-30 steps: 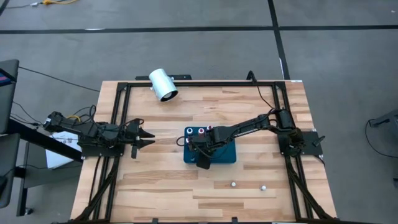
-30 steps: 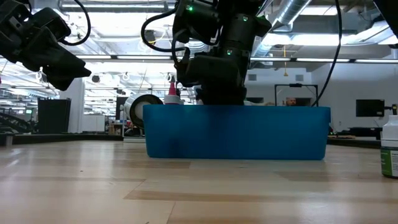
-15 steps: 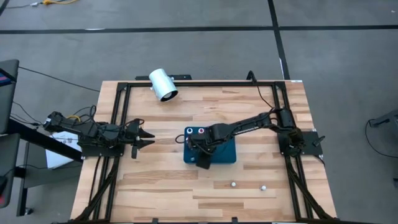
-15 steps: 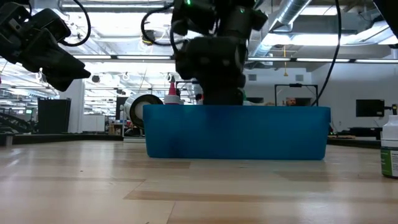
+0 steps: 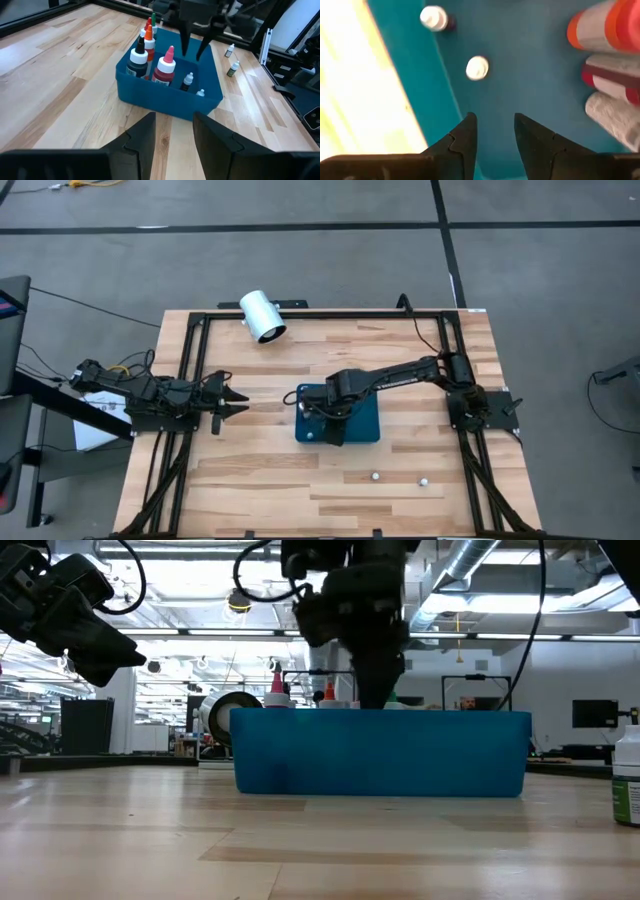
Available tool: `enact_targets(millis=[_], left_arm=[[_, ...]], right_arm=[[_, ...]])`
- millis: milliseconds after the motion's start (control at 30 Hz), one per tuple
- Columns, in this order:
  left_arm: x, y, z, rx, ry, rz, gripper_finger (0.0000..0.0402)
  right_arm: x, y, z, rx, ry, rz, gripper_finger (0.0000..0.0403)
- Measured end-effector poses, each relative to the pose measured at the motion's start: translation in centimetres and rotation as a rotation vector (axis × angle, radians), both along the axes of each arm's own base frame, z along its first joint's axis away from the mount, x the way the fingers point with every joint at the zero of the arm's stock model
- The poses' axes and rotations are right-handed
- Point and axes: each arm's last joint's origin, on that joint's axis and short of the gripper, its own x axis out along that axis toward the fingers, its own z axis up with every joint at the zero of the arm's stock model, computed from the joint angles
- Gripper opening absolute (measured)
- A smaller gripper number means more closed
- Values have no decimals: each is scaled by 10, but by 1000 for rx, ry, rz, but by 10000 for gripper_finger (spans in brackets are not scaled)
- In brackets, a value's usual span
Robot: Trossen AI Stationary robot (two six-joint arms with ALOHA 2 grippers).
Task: Pick & Place food coloring
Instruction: Put the small dark green food coloring bottle into the blue bin
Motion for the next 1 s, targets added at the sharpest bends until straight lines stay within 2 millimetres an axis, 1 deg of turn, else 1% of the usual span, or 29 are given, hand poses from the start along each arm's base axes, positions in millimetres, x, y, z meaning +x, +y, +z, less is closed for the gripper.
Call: enact_targets(millis=[167,367,500,600,667,800,933,1000], left_arm=[[0,0,0,-1,1,-5,122],[0,-1,0,-5,2,-19,122],[0,-1,0,1,2,-20,122],[0,-1,0,1,3,-21,122],[0,-1,0,0,6,-26,122],[0,-1,0,-7,6,-26,122],[0,-2,0,-20,0,-49,122],[0,-2,0,-38,-3,-49,122]], right_arm=[[-6,13,11,-9,50,46,118],[-13,40,22,-18,45,118,118],[-23,52,32,-146,44,137,118],[-33,56,39,-225,59,126,118],[-34,57,45,-231,34,110,118],[-44,58,55,-234,0,105,118],[-63,58,54,-230,12,64,118],[-78,57,56,-229,17,37,118]])
